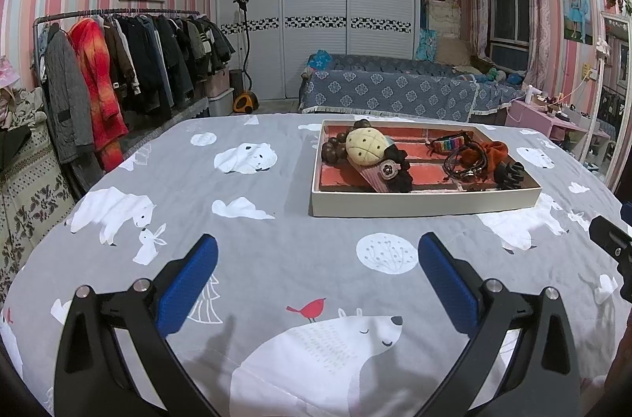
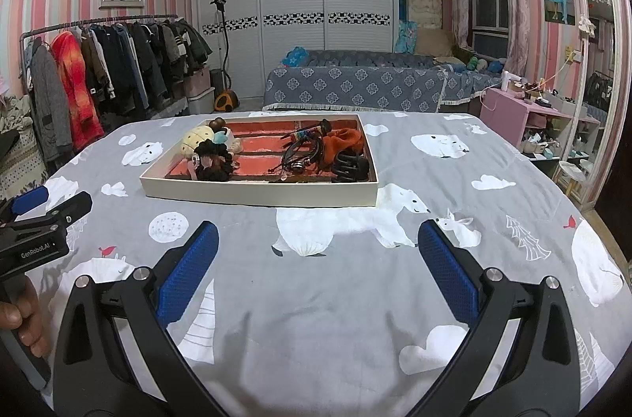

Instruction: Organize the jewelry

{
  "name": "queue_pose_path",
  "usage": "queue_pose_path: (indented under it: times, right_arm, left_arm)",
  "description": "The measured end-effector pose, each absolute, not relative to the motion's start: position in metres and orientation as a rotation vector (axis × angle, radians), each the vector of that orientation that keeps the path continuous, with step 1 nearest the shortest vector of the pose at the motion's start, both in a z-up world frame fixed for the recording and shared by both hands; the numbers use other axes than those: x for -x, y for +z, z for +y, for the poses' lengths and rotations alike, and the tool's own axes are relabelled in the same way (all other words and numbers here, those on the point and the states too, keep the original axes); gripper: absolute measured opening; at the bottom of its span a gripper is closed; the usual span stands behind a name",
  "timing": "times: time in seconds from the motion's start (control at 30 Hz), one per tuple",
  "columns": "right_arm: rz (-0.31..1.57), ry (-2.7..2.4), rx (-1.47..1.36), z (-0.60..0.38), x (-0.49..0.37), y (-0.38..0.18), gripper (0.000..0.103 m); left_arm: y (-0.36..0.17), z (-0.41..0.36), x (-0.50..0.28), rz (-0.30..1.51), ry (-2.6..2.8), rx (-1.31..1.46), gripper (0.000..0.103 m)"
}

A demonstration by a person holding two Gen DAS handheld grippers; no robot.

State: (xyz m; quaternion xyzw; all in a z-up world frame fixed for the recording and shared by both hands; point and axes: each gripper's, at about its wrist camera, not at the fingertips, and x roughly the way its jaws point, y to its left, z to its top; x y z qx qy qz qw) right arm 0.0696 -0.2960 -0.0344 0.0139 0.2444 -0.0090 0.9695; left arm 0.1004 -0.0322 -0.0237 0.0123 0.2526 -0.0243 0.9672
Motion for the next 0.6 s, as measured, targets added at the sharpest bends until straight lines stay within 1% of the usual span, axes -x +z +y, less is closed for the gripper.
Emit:
queue_pose_path:
  times: [0.6]
  right_arm:
    - [0.495,-0.021,-0.027,-0.2952,-0.0687,-0.0359,0.098]
  left_arm:
    - [-0.0255,-0.0349,-0.0997,0.515,-0.051,-0.029,0.099]
